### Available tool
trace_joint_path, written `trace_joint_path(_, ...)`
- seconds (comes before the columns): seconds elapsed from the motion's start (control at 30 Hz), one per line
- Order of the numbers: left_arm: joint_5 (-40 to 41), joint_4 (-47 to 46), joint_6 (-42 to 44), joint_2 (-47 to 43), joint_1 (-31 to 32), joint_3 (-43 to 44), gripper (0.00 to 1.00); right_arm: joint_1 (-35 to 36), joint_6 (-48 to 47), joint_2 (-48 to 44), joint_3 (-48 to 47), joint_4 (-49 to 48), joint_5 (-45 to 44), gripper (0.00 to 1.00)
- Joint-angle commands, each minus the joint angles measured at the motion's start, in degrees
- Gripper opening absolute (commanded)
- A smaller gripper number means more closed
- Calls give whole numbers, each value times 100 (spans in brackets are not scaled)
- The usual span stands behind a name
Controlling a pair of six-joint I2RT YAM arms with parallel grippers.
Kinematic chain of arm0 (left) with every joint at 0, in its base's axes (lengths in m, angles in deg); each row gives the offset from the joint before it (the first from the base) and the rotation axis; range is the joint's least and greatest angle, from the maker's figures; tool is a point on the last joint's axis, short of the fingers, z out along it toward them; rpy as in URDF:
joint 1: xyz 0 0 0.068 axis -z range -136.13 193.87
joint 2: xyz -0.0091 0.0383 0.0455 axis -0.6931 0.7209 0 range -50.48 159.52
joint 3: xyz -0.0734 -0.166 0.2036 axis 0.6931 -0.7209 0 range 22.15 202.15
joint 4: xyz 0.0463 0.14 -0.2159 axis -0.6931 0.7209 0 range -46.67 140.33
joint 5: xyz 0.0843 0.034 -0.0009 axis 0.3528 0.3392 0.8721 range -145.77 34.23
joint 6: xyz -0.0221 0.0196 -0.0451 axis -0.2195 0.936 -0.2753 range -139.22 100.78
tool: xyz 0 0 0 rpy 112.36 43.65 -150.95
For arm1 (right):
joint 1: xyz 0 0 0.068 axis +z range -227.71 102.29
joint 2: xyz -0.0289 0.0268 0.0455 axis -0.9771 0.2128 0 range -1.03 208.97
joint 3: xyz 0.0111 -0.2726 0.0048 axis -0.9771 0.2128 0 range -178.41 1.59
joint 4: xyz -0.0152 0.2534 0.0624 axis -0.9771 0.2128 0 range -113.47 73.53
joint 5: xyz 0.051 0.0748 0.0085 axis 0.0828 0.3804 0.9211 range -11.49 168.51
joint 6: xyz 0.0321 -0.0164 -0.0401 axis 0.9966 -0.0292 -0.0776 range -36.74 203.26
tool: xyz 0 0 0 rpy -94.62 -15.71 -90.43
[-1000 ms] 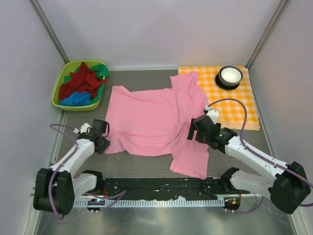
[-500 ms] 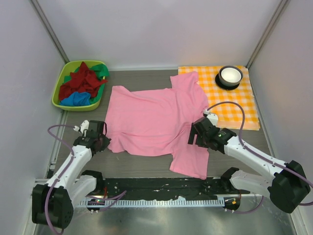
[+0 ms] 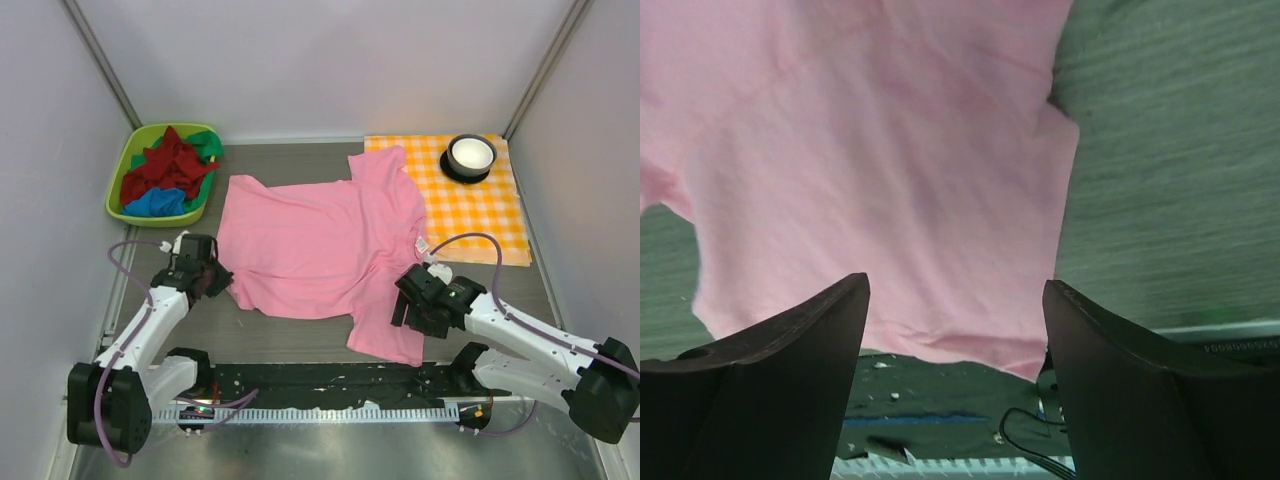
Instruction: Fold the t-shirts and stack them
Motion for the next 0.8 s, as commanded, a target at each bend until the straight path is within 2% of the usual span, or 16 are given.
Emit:
trace_joint_path(0.0,-196,-355,179,73,-111,205,0,377,827,98,229,393,343,75)
trace_joint_path(0.3,-354,-311,390,38,-295,187,0,676,1575,143,844,103,520,72)
trace_joint_path(0.47,-425,-267,496,91,-418,178,0,782,2067,-112,1231,-195,660,64)
trace_joint_path(0.5,-433,-258,505,126,-427,187,0,799,2102,-86,1266,-222,695,58)
trace_joint_path(0.57,-451,-250,496,135,-445,214,0,905,2199,-42,1301,-231,713,51)
trace_joint_path(0.67,-451,-223,522,152,-462,231,0,1097,2313,-51,1223,-117,582,31)
trace_joint_path(0.77,-399,-179,522,117,-489,231,0,1265,2454,-68,1134,67,503,20)
